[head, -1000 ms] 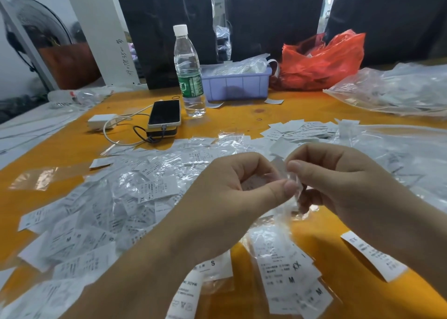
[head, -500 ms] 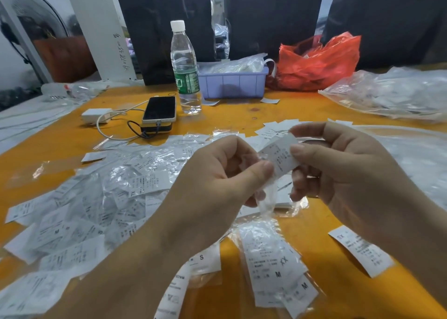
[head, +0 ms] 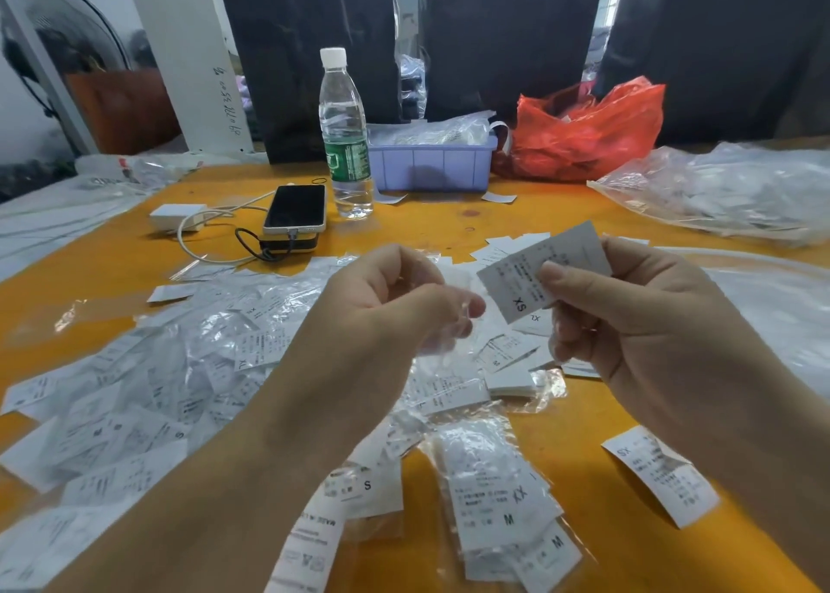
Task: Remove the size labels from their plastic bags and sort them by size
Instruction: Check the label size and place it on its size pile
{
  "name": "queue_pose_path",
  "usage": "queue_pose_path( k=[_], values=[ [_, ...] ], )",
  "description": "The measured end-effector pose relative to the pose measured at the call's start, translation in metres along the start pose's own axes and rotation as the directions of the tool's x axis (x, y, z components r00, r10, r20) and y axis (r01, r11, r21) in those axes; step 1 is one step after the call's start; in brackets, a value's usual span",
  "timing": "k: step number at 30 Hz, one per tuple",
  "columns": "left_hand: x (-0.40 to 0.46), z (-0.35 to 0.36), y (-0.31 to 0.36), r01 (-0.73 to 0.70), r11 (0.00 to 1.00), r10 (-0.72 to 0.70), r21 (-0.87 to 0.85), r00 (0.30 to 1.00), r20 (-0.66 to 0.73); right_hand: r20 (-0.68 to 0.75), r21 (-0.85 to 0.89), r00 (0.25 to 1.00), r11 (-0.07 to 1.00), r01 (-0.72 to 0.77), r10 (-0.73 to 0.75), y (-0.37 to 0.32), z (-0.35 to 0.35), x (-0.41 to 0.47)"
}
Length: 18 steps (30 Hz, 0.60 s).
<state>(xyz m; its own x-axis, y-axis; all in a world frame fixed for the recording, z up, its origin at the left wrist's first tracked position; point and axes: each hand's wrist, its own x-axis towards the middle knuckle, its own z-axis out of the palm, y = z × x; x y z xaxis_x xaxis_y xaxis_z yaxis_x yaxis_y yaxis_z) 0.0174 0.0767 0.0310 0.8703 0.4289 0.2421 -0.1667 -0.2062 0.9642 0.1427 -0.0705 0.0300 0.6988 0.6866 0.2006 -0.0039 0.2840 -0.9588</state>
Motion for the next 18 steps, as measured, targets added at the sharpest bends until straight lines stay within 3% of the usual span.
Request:
queue_pose_path(
  k=[9,18],
  values=[
    [-0.004,0.01,0.0,0.067,0.998,-0.069,0.015,0.984,0.163,0.012,-0.185,0.975,0.958,0.22,-0.222,-0.005,0.003,-0.006],
    [-0.004,0.007,0.002,0.094,0.996,-0.089,-0.014,0.976,0.198,0.001,-0.41,0.918,0.837,0.362,-0.396,-0.005,0.005,-0.011]
  ],
)
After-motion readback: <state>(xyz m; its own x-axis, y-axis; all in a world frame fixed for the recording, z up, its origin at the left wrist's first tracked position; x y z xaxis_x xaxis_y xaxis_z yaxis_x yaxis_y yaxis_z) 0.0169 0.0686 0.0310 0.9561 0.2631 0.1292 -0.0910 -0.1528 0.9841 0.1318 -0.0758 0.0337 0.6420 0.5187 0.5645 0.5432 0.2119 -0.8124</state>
